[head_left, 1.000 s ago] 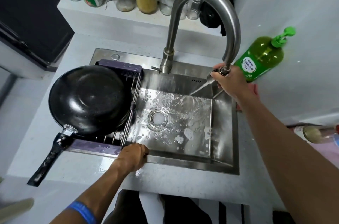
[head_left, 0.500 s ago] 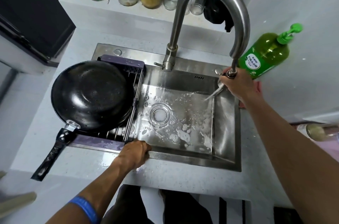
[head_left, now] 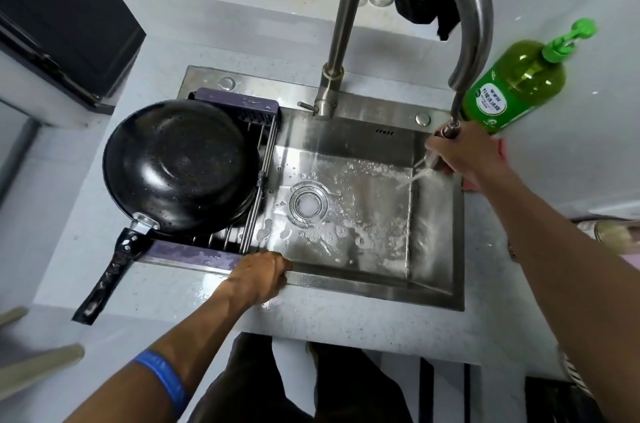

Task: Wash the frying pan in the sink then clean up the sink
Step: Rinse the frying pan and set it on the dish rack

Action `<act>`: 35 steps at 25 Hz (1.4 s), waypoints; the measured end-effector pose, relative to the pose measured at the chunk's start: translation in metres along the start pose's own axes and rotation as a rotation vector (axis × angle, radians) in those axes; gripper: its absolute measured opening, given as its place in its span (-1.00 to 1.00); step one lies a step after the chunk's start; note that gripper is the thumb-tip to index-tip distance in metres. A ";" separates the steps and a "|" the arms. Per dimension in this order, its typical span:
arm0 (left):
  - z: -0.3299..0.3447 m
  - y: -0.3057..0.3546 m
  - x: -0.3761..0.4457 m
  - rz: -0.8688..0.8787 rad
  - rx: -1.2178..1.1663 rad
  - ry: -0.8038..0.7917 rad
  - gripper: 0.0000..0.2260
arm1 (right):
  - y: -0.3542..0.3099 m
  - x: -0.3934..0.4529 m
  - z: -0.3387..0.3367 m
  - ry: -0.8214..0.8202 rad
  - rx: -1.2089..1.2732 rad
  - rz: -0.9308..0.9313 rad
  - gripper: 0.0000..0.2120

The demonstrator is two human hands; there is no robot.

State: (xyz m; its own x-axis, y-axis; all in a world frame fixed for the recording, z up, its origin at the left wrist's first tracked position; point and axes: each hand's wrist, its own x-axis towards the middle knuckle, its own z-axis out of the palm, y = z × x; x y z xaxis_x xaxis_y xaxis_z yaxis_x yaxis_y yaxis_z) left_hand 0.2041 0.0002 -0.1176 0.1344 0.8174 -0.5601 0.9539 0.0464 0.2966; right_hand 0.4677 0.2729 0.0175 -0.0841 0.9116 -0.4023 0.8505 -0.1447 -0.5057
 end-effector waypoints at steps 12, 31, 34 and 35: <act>-0.010 -0.032 -0.044 -0.235 0.261 -0.050 -0.57 | -0.015 -0.046 0.016 -0.177 -0.081 0.024 -0.76; -0.011 -0.041 -0.045 -0.267 0.104 -0.023 -0.66 | -0.044 -0.072 0.130 -0.315 0.375 -0.072 -0.81; -0.009 -0.040 -0.047 -0.276 0.091 -0.002 -0.68 | -0.031 -0.074 0.126 -0.210 0.392 -0.060 -0.80; -0.009 -0.039 -0.045 -0.266 0.109 -0.004 -0.67 | -0.032 -0.077 0.120 -0.183 0.387 -0.083 -0.80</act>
State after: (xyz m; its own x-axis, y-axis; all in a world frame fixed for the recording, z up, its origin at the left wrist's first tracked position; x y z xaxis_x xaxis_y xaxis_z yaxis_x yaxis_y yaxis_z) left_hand 0.1583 -0.0333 -0.0973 -0.1239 0.7825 -0.6102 0.9790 0.1968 0.0535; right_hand 0.3842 0.1615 -0.0269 -0.2646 0.8481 -0.4590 0.5824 -0.2388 -0.7770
